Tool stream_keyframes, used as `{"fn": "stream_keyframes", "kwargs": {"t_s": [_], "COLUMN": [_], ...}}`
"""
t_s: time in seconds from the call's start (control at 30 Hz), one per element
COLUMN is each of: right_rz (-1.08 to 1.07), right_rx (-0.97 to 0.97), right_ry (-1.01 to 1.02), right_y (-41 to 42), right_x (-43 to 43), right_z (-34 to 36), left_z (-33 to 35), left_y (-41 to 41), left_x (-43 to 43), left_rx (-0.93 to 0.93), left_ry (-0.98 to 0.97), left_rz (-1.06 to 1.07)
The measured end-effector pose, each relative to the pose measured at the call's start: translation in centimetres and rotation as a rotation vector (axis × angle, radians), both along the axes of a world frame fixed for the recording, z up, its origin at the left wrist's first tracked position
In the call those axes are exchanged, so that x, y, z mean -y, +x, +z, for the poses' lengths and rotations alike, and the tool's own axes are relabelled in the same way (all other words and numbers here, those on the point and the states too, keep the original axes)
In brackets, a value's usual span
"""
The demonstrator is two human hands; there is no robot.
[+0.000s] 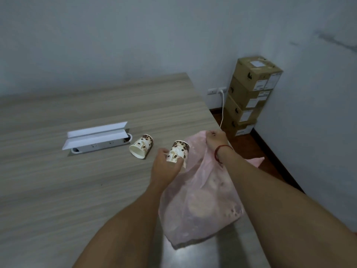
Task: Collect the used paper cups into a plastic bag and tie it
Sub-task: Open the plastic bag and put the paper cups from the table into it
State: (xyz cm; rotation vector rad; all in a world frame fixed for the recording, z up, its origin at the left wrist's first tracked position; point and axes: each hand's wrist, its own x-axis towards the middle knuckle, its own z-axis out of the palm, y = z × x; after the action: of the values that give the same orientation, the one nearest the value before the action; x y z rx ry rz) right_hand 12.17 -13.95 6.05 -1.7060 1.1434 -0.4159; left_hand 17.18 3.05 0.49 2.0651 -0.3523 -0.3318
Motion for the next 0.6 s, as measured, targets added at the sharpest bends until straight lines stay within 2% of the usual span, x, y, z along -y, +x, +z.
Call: {"fn": "stream_keyframes", "kwargs": {"t_s": [0.3,0.4,0.43,0.53,0.6], "right_rz": [0.038,0.049,0.053,0.056,0.051], "right_rx": [0.109,0.138,0.139,0.139,0.145], "right_ry": [-0.056,-0.072,-0.071,-0.065,-0.047], "right_y": [-4.7,-5.7,-5.9,-5.9,-5.7], "right_x": [-2.9,-3.1,-3.1,-2.7,-2.5], "right_z": [4.2,4.9,5.3,5.9,6.0], "left_z": [2.8,4.2,4.7,6.1,6.1], "left_y": [-8.2,-9.4,-9.4,-9.3,-8.4], "left_x": [-0.6,0.2,0.6,1.8,2.1], "left_rx": [-0.099,-0.212,-0.255,-0.342,-0.367], "left_ry": [-0.124,-0.193,-0.182,0.006,0.070], "left_rz": [-0.101,-0.099,-0.152,-0.349,-0.316]}}
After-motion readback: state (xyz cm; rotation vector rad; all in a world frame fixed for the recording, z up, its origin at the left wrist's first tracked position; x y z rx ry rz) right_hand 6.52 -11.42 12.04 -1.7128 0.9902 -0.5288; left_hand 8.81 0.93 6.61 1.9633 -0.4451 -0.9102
